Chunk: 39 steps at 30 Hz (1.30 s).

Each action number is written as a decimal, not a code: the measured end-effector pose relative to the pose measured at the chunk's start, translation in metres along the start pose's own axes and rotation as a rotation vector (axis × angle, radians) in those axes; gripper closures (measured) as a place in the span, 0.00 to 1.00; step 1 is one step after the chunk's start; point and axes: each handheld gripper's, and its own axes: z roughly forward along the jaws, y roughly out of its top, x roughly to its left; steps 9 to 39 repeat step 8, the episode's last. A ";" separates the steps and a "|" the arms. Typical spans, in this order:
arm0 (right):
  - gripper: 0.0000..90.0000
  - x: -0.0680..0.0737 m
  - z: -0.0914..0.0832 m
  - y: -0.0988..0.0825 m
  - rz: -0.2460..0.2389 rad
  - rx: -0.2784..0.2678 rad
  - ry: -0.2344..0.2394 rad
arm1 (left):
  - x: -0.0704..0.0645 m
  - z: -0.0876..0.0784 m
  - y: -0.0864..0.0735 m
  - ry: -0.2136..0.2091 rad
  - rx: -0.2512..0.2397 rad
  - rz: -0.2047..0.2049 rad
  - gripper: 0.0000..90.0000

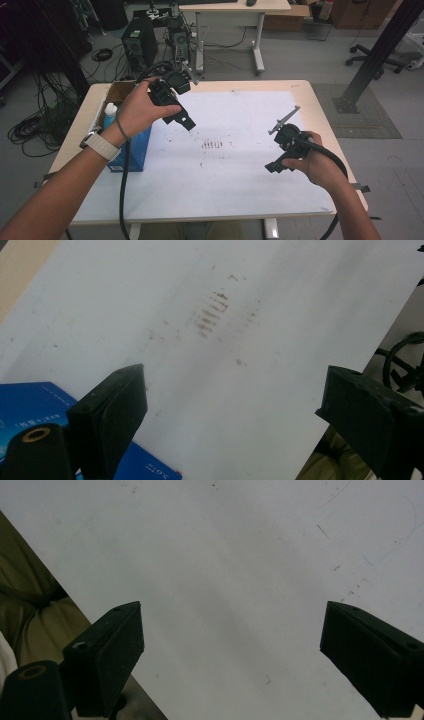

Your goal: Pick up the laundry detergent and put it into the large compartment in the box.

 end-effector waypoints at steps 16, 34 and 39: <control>0.12 0.000 0.001 0.000 0.002 -0.012 0.000 | 0.000 0.000 -0.001 0.007 -0.003 -0.012 0.13; 0.12 0.000 0.001 0.000 0.002 -0.012 0.000 | 0.000 0.000 -0.001 0.007 -0.003 -0.012 0.13; 0.12 0.000 0.001 0.000 0.002 -0.012 0.000 | 0.000 0.000 -0.001 0.007 -0.003 -0.012 0.13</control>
